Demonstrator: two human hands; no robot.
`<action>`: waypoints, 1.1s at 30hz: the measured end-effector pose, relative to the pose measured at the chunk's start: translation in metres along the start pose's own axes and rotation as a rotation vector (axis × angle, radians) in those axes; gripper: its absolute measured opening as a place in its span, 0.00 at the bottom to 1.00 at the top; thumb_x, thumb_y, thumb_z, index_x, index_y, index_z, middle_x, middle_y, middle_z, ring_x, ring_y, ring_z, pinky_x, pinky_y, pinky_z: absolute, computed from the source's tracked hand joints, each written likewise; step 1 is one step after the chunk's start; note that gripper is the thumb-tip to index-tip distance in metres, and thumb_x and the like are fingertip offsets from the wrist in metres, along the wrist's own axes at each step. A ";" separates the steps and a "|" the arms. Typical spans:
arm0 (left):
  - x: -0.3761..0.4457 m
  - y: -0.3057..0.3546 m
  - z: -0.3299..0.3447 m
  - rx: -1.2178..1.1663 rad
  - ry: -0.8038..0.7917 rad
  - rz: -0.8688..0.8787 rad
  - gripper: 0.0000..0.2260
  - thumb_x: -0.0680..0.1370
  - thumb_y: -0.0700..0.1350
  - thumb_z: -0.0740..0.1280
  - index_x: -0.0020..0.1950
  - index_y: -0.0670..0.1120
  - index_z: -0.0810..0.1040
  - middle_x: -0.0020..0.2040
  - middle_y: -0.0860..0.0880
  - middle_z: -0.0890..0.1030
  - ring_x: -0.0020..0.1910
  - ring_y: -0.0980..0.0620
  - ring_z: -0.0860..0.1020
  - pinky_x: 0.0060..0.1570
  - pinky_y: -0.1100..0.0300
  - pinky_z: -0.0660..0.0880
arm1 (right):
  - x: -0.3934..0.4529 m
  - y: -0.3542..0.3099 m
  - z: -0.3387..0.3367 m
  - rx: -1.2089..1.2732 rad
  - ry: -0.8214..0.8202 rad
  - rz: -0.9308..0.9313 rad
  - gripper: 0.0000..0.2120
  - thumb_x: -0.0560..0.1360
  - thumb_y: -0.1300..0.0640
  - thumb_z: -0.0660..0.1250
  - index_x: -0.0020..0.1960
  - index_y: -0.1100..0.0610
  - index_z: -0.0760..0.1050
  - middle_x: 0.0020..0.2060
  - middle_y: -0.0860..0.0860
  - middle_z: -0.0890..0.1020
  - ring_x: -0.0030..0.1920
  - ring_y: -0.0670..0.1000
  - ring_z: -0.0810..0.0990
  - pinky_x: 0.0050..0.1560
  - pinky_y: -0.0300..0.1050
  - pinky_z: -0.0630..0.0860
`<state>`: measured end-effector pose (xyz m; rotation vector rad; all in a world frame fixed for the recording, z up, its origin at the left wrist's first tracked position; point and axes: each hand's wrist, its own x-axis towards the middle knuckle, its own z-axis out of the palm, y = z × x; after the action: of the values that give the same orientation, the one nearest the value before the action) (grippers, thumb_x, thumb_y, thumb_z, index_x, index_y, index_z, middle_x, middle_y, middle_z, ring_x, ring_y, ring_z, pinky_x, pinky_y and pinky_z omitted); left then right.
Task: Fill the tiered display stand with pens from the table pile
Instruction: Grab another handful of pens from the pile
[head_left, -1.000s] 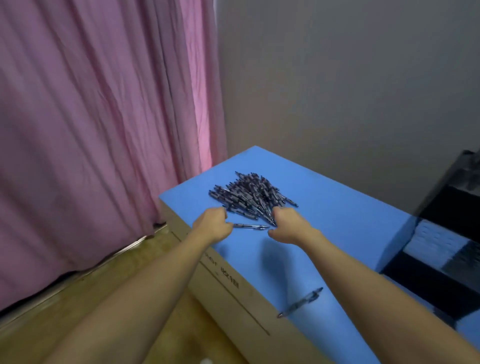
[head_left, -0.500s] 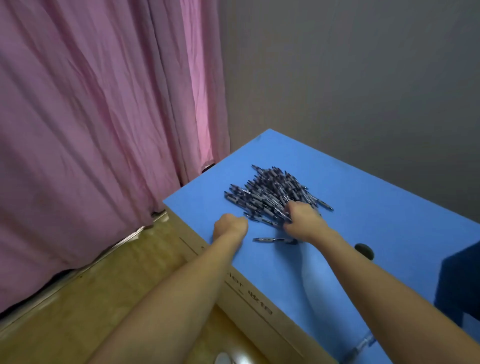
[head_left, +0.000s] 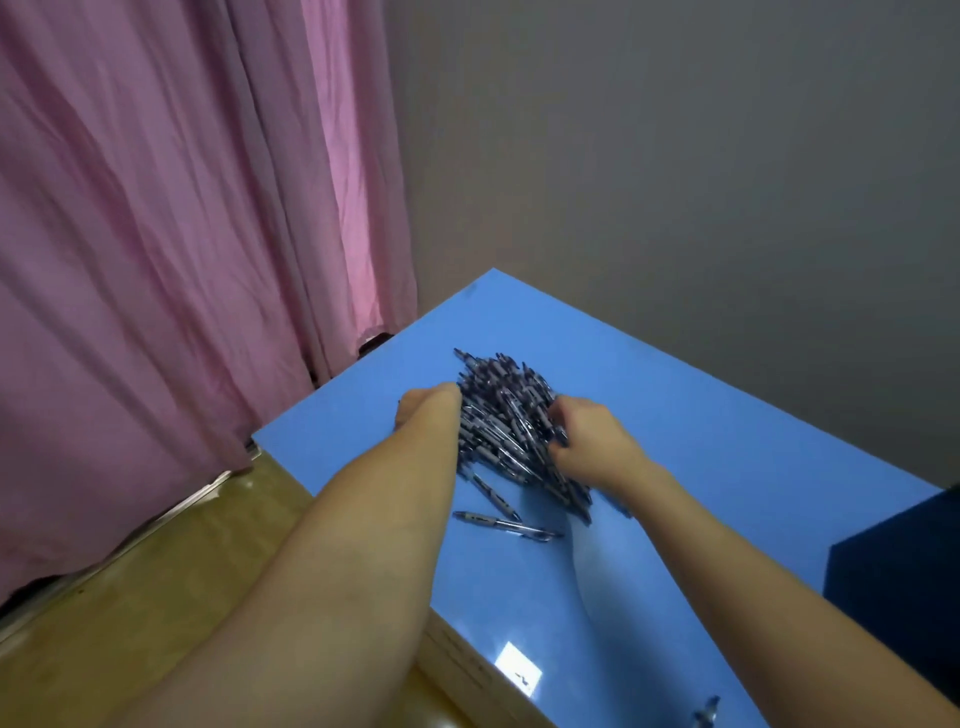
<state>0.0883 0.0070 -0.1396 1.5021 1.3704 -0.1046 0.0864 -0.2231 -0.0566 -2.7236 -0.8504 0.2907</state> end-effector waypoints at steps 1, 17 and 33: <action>0.004 0.000 0.007 0.090 -0.030 0.009 0.21 0.64 0.48 0.70 0.55 0.43 0.83 0.48 0.46 0.86 0.42 0.46 0.82 0.50 0.50 0.79 | 0.001 0.002 -0.001 0.001 0.005 -0.008 0.14 0.74 0.59 0.65 0.59 0.58 0.73 0.54 0.54 0.77 0.54 0.57 0.77 0.54 0.52 0.77; -0.034 0.010 0.000 0.348 0.081 0.170 0.14 0.83 0.43 0.64 0.66 0.37 0.77 0.39 0.46 0.78 0.35 0.50 0.77 0.24 0.58 0.65 | 0.017 0.014 -0.001 0.021 -0.015 -0.029 0.18 0.77 0.59 0.65 0.66 0.58 0.72 0.61 0.55 0.78 0.59 0.56 0.77 0.60 0.54 0.78; -0.038 0.005 -0.014 -0.267 0.072 0.262 0.15 0.81 0.50 0.65 0.59 0.38 0.77 0.51 0.43 0.81 0.47 0.41 0.78 0.48 0.53 0.74 | 0.015 0.007 -0.013 0.040 0.026 -0.016 0.16 0.77 0.58 0.66 0.64 0.58 0.73 0.58 0.54 0.78 0.57 0.56 0.78 0.59 0.55 0.78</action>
<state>0.0710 -0.0075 -0.1053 1.4542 1.1787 0.2889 0.1055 -0.2228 -0.0477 -2.6761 -0.8501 0.2657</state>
